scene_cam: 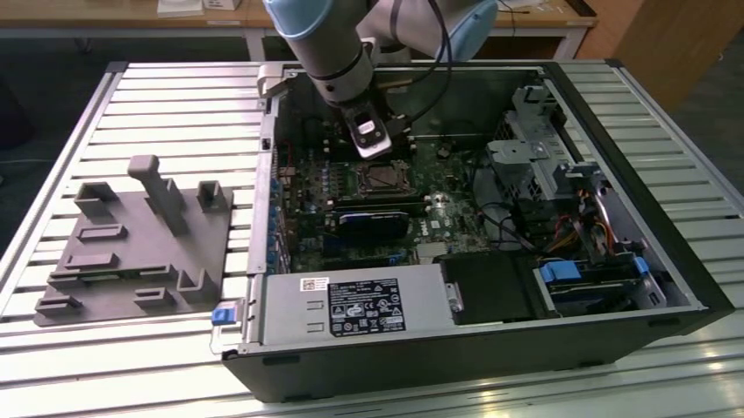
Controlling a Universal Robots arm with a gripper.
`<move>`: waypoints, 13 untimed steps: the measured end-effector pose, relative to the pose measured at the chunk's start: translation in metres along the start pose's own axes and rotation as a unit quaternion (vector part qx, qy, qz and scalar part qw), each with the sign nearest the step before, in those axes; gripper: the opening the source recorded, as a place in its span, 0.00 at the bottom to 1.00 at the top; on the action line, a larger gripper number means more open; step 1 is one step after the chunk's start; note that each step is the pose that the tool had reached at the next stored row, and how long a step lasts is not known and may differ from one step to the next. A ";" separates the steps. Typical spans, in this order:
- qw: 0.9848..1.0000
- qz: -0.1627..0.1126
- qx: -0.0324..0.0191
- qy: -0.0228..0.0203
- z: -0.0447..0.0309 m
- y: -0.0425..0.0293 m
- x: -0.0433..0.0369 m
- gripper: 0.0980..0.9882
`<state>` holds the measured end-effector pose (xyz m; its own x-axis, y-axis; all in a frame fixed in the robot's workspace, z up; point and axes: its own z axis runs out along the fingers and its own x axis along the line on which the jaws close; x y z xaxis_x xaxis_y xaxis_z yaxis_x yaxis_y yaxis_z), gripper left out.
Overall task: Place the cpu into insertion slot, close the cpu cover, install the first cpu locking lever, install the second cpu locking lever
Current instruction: 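Install the first cpu locking lever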
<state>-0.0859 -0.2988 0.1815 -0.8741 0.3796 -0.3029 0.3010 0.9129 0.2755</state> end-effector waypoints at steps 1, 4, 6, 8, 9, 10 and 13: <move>1.000 0.000 0.000 0.000 0.0000 -0.0001 0.0000 0.01; 1.000 -0.001 -0.001 0.000 0.0001 -0.0002 -0.0001 0.01; 1.000 -0.001 -0.001 0.000 -0.0001 -0.0001 -0.0002 0.01; 1.000 -0.001 -0.001 0.000 -0.0006 0.0001 -0.0004 0.01; 1.000 -0.001 -0.001 0.000 -0.0009 0.0003 -0.0005 0.01; 1.000 -0.001 -0.001 0.000 -0.0012 0.0004 -0.0006 0.01; 1.000 -0.001 -0.001 0.000 -0.0024 0.0007 -0.0010 0.01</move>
<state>-0.0858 -0.2989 0.1843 -0.8749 0.3778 -0.3030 0.2986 0.9134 0.2768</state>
